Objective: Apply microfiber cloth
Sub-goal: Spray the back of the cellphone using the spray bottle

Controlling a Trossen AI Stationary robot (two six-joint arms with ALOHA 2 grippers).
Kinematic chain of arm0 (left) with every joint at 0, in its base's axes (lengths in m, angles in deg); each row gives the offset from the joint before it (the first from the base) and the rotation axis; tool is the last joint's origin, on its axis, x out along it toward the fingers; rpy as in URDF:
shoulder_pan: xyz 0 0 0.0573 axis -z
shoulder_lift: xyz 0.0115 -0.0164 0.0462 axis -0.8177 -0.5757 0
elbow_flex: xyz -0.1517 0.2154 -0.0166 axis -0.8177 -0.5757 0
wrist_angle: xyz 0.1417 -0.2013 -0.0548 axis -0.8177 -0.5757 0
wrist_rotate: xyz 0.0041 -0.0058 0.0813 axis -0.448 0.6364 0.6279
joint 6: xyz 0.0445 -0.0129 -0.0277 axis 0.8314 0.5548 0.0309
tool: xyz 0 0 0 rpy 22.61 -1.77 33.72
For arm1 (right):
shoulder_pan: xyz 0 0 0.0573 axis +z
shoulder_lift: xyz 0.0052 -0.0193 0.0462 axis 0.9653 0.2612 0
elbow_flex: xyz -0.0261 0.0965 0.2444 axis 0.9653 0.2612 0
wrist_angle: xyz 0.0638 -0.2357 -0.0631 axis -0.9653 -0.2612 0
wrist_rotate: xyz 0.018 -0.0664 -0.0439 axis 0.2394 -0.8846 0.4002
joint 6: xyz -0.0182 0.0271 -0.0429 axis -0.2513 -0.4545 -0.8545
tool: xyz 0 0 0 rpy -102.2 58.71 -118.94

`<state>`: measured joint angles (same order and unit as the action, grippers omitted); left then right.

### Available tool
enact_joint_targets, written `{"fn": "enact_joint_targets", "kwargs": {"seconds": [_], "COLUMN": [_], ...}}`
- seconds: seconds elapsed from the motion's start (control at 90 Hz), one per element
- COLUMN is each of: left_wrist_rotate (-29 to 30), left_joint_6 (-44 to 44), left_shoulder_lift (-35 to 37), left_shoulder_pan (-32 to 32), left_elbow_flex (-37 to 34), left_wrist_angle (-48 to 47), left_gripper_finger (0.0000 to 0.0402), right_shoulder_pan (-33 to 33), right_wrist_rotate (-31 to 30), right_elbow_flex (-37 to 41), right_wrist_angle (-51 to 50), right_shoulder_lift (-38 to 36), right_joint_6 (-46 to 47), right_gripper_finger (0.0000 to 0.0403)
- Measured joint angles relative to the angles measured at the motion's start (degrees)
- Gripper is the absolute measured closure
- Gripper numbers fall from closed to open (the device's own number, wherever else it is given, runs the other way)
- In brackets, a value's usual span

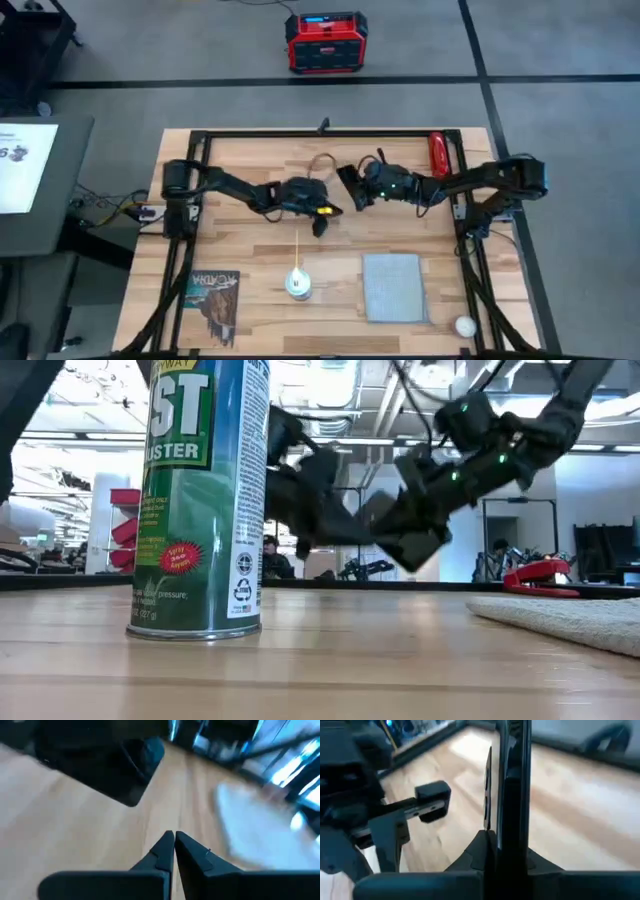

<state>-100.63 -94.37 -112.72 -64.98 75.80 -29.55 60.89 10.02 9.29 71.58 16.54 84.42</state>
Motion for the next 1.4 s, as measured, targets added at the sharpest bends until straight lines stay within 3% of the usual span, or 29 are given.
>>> {"fn": "enact_joint_targets", "kwargs": {"seconds": [0.156,0.356,0.767,1.4], "left_wrist_rotate": [-4.8,-4.9,-9.1,-7.9], "left_joint_6": [-7.6,-10.8,-14.5,-13.3], "left_shoulder_lift": [0.2,0.1,0.2,0.2], "left_shoulder_pan": [-3.3,-4.7,-3.1,-5.0], "left_elbow_flex": [-6.1,-7.5,-2.5,-2.9], "left_wrist_angle": [21.1,29.5,29.1,28.0], "left_gripper_finger": [0.0402,0.0402,0.0402,0.0402], "right_shoulder_pan": [2.9,6.8,9.4,13.0], "right_wrist_rotate": [-6.3,-9.7,-10.5,-14.3], "right_elbow_flex": [-0.1,-0.1,-2.1,-2.7], "right_wrist_angle": [2.7,10.2,22.1,19.3], "right_shoulder_lift": [-5.5,-6.8,0.6,-4.4], "right_joint_6": [-3.6,-6.0,-7.1,-11.9], "right_gripper_finger": [0.0394,0.0394,0.0394,0.0394]}}
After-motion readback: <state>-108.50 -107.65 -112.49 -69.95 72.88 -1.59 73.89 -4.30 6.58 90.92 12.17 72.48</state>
